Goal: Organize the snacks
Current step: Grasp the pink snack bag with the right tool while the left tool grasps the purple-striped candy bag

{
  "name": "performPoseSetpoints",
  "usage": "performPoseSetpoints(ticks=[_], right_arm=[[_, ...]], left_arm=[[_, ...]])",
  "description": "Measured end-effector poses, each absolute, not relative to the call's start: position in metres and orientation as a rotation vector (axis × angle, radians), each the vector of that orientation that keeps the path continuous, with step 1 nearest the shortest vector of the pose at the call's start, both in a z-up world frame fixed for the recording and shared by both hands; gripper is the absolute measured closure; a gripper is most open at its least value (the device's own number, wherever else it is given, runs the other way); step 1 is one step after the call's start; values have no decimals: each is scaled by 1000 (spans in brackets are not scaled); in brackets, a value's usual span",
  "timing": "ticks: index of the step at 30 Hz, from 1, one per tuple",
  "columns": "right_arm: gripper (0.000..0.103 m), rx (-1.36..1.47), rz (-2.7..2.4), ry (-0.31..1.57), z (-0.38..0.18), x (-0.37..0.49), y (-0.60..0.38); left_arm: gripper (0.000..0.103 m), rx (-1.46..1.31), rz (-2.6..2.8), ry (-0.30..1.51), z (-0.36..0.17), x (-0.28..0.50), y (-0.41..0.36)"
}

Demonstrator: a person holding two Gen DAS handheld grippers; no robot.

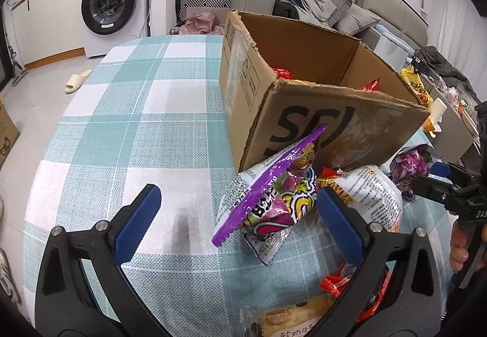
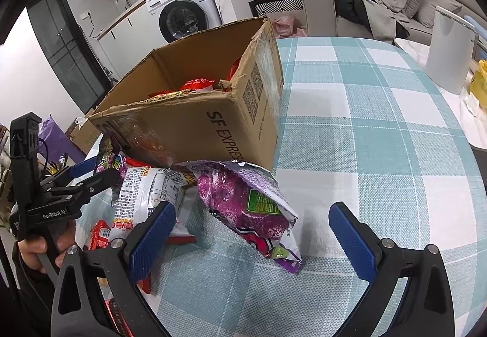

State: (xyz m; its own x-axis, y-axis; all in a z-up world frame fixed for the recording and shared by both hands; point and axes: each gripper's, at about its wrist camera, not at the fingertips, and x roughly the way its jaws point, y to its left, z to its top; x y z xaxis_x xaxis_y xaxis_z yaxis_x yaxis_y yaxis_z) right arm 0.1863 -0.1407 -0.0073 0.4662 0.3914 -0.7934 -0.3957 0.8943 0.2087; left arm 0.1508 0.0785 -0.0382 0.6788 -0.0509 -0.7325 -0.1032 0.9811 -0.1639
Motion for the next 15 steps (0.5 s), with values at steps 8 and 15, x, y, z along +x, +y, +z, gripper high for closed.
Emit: performPoseSetpoints(ticks=[8, 15], right_arm=[[1, 7, 474, 979, -10, 185, -140], [18, -8, 477, 984, -12, 185, -135]], left_arm=[[1, -197, 18, 830, -41, 152, 76], [18, -221, -38, 834, -44, 154, 74]])
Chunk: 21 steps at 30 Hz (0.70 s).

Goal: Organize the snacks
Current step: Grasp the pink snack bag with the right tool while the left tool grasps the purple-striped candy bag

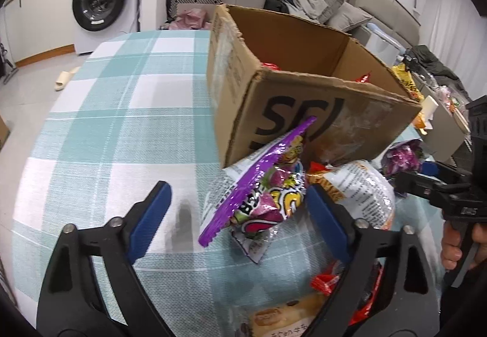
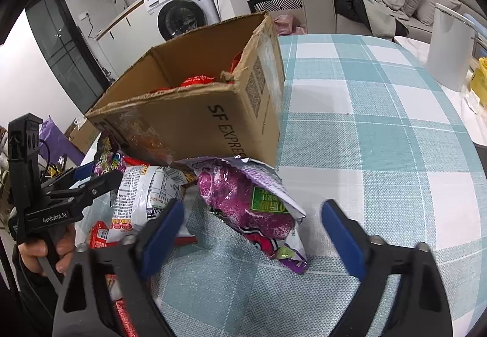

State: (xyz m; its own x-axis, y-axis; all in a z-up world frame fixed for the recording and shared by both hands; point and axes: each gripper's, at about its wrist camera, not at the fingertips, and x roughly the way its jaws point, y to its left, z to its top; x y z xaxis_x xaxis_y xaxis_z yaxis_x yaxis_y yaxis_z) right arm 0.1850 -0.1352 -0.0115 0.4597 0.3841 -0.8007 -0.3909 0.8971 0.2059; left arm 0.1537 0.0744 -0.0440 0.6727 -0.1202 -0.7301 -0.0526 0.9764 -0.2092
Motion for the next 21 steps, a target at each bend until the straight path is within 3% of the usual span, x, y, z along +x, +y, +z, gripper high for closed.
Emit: performPoseSetpoints(ticks=[5, 19, 21], right_arm=[[32, -20, 474, 987, -15, 186, -132], [63, -38, 518, 945, -10, 181, -130], [73, -41, 526, 942, -9, 180, -129]], left_arm=[[40, -225, -82, 829, -44, 153, 70], [46, -233, -104, 791, -36, 146, 71], [46, -234, -105, 788, -35, 144, 71]])
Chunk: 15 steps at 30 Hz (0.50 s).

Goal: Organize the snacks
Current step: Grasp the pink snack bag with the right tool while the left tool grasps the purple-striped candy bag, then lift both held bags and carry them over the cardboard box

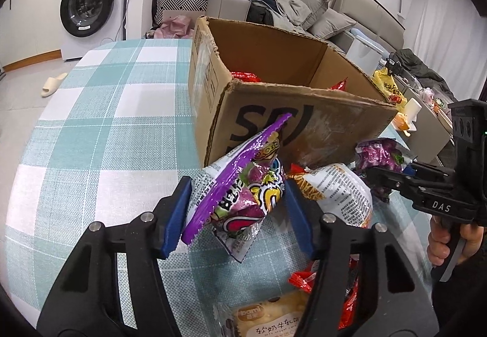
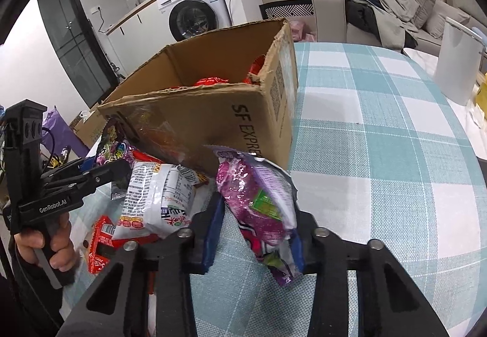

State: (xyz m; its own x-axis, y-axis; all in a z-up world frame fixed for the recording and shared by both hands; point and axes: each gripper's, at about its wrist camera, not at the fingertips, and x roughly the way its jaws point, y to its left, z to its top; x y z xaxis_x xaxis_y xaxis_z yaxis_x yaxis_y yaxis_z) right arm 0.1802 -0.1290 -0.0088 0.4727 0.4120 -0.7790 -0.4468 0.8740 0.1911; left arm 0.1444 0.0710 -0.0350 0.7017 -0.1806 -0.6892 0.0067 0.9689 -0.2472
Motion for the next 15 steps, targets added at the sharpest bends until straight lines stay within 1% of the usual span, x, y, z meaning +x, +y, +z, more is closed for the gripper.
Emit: performPoseSetpoints(ticks=[4, 15], right_arm=[[74, -45, 548, 932, -7, 178, -127], [76, -84, 579, 873, 9, 165, -121]], left_arm=[[50, -226, -110, 772, -31, 141, 69], [52, -186, -121, 725, -17, 131, 60]])
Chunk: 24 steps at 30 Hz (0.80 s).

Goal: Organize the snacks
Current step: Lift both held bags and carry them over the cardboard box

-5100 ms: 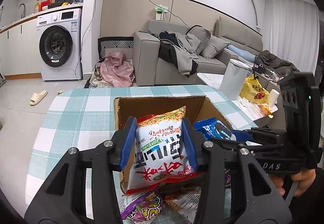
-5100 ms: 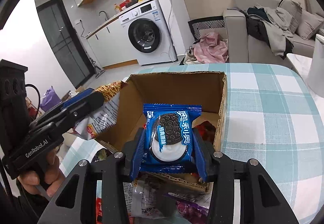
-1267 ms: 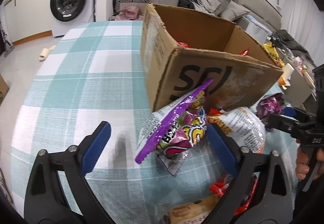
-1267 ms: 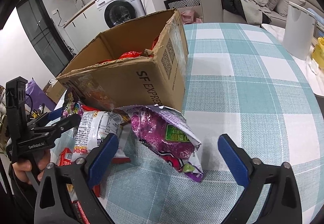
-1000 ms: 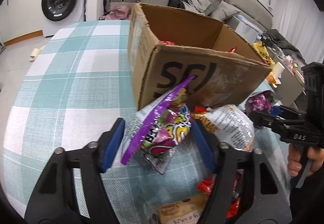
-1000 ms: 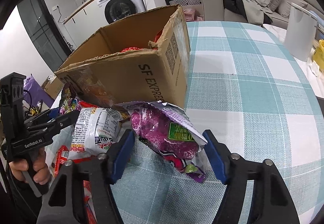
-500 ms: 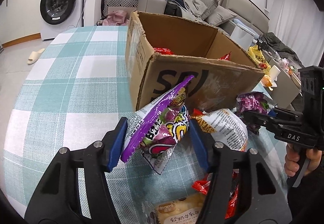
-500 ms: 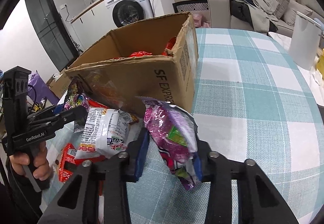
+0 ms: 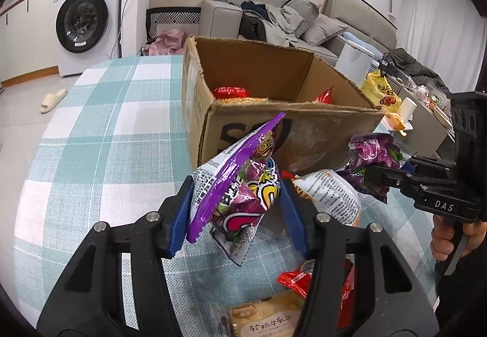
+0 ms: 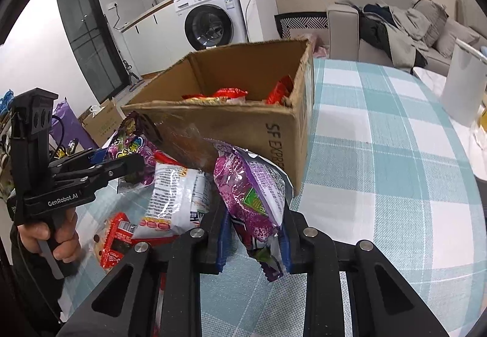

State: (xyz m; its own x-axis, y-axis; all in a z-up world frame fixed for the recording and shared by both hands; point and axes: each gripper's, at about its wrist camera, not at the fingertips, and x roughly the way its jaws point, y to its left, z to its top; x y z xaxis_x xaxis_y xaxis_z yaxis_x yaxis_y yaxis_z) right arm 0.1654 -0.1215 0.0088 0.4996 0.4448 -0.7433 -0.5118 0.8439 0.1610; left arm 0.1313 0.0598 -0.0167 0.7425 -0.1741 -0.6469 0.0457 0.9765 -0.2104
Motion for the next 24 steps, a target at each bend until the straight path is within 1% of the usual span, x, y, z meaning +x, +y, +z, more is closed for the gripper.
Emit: performPoseSetpoints(ticks=[3, 5, 24], right_arm=[[76, -85, 584, 852, 16, 162, -122], [76, -84, 584, 836, 22, 159, -123], [76, -59, 604, 769, 47, 145, -125]], left_arm=[[52, -188, -123, 708, -12, 128, 59], [60, -190, -128, 697, -9, 125, 59], [60, -181, -155, 636, 23, 104, 49]])
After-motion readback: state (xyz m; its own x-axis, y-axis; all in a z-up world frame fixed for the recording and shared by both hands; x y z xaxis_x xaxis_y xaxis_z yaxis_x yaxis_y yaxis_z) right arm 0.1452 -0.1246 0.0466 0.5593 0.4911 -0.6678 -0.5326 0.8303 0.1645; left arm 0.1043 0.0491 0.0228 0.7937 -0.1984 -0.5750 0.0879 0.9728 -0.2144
